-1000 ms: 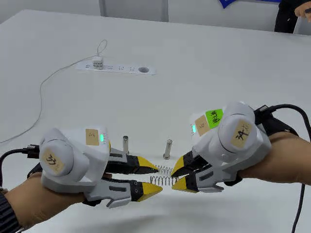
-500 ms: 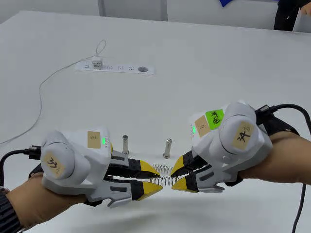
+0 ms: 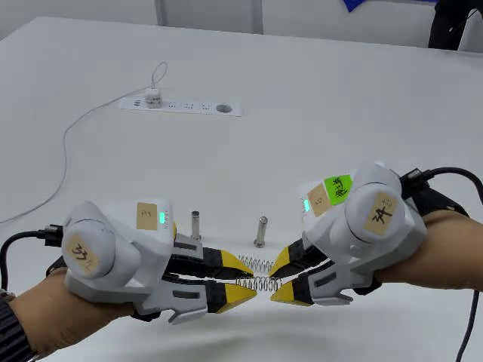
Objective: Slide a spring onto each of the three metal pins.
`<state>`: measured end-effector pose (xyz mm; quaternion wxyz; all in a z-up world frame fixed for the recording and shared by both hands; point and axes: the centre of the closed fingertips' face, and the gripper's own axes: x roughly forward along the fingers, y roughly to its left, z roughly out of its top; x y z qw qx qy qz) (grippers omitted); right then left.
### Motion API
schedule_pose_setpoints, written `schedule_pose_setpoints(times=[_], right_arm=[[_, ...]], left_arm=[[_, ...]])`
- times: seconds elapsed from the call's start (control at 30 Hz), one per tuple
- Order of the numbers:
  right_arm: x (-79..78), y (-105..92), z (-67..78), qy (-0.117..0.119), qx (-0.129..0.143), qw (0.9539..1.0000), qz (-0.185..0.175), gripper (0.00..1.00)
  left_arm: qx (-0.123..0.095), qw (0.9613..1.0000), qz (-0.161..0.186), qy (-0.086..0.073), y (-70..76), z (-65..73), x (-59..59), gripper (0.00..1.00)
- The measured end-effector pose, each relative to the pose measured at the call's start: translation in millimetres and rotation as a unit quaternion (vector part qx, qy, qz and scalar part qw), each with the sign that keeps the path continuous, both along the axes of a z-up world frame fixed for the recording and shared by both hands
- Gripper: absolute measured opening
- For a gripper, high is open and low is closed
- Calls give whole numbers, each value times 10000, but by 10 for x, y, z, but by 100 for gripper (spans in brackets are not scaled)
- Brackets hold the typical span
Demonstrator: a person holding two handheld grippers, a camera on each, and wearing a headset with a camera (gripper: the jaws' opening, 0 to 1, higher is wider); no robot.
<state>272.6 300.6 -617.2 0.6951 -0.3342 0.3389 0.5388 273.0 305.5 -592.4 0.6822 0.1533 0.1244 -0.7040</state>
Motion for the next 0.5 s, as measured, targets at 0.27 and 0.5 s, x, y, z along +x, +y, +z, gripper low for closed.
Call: schedule_pose_setpoints(times=[0.27, 0.5], right_arm=[[7, 25, 45, -26, 145, 9999, -64, 12], [9, 55, 250, -53, 384, 9991, -171, 12]], left_arm=[[-70, 10000, 37, 26, 9, 31, -1, 11], [10, 10000, 45, 9, 21, -11, 14, 11]])
